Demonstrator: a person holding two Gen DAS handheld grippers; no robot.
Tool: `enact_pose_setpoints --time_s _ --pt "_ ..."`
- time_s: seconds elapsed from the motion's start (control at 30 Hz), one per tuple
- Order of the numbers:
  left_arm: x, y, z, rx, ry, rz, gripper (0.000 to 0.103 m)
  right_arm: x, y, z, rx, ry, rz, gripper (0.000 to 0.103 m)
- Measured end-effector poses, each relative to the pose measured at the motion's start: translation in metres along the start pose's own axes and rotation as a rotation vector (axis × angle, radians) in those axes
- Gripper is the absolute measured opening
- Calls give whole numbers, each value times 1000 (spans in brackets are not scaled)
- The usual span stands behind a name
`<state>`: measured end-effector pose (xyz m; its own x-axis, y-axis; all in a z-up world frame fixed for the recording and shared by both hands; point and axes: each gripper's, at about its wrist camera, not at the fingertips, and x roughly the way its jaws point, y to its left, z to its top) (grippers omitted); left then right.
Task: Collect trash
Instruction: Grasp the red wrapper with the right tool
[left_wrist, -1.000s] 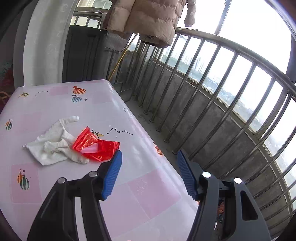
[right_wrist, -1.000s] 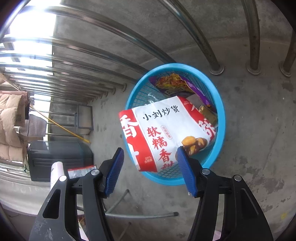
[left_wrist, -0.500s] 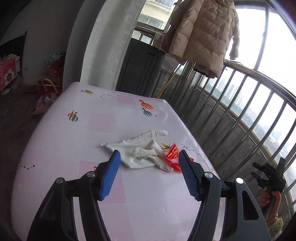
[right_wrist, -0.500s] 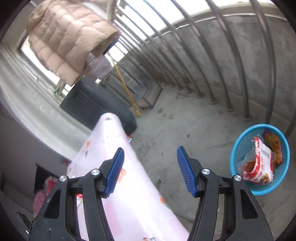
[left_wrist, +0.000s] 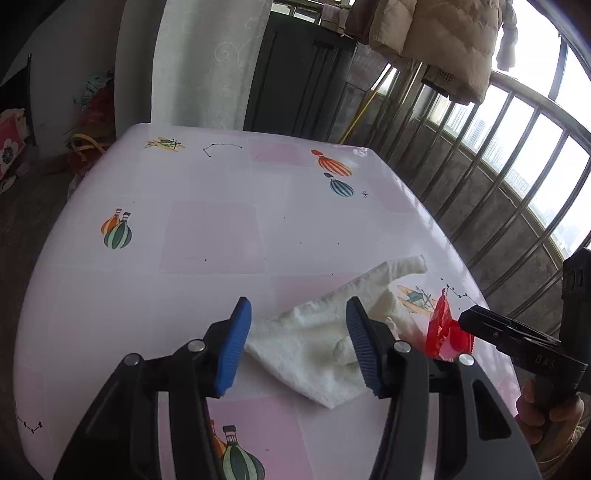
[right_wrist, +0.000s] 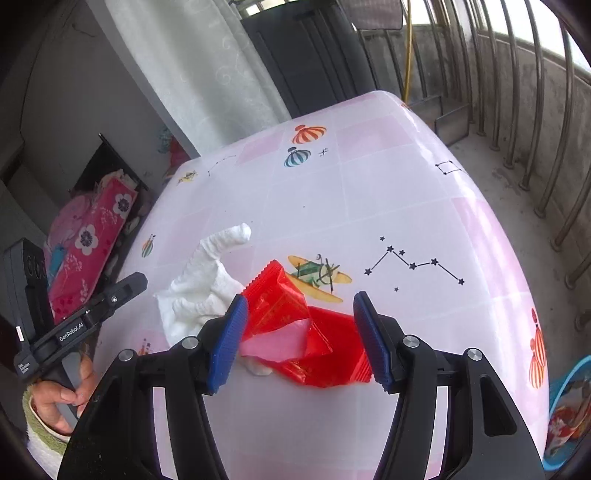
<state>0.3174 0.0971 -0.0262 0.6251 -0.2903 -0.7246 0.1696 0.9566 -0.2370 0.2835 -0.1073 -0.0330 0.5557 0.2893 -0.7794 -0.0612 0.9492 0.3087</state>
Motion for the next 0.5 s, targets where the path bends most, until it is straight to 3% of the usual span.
enact_pose_setpoints --time_s 0.03,0.1,0.17,0.3,0.5 --pt "9 -2 -1 12 24 4 40 4 2 -2 -10 12 -18 56" --pt "22 -7 -6 26 71 -4 23 8 2 -8 -21 49 -9 39" --pt "25 -12 -15 39 99 -14 17 9 2 -17 -27 66 -3 32" --pt "13 -18 -35 52 117 -40 12 5 9 -28 -54 91 19 15" --pt "-13 -33 -68 49 173 -133 7 -6 14 -48 -53 129 73 8"
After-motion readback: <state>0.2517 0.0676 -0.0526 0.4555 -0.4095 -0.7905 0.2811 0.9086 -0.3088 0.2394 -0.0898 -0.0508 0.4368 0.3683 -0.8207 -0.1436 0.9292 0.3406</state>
